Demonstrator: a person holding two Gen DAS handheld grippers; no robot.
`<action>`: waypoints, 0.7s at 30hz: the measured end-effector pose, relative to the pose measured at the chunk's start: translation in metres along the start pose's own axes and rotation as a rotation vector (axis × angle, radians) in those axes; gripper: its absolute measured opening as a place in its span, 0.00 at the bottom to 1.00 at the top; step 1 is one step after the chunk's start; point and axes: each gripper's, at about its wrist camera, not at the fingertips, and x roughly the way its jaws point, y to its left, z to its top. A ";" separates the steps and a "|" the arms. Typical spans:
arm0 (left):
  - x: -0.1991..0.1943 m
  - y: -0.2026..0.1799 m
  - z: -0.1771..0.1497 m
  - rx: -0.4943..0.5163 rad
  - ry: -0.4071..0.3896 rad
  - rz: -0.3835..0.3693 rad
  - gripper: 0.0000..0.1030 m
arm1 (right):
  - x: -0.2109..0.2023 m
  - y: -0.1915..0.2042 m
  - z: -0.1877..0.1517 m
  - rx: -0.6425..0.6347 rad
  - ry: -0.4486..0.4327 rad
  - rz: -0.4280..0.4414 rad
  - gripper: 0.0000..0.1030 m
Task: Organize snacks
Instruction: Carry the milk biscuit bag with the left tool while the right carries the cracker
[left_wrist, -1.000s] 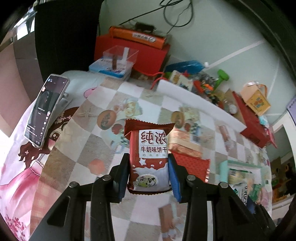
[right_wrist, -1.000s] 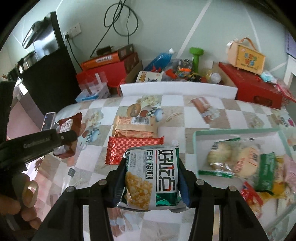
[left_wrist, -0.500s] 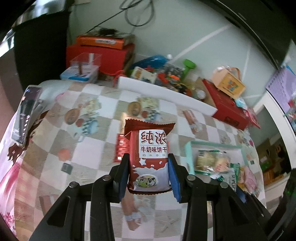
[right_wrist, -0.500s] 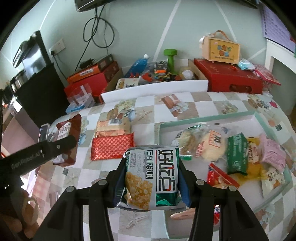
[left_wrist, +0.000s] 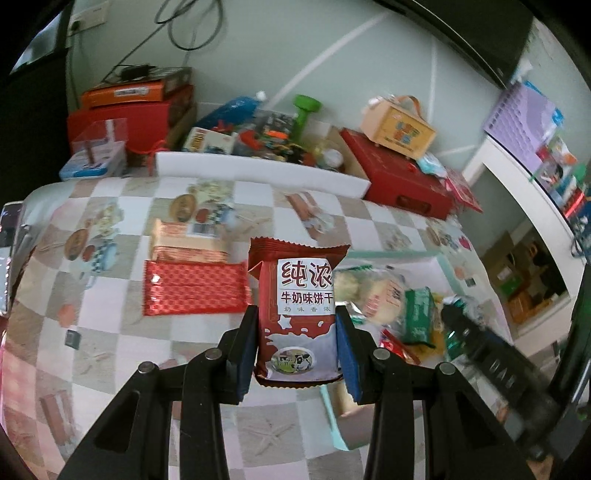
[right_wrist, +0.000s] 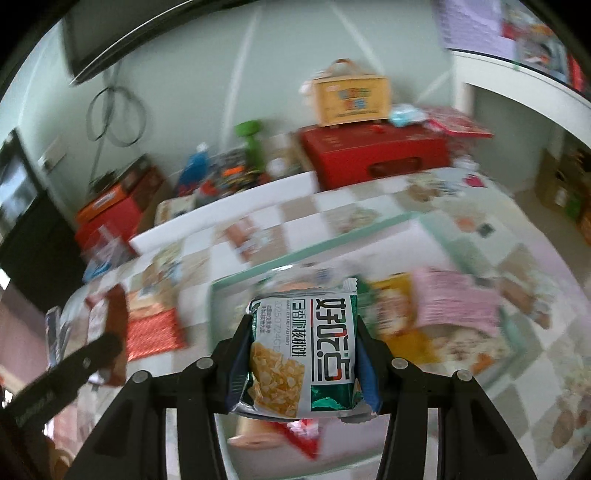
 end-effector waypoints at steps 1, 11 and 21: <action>0.002 -0.005 -0.001 0.010 0.007 -0.005 0.40 | -0.001 -0.007 0.002 0.014 -0.002 -0.008 0.51; 0.034 -0.046 -0.023 0.121 0.085 -0.019 0.40 | 0.001 -0.054 0.000 0.111 0.045 -0.084 0.51; 0.065 -0.055 -0.037 0.158 0.133 -0.004 0.40 | 0.031 -0.059 -0.017 0.119 0.174 -0.076 0.51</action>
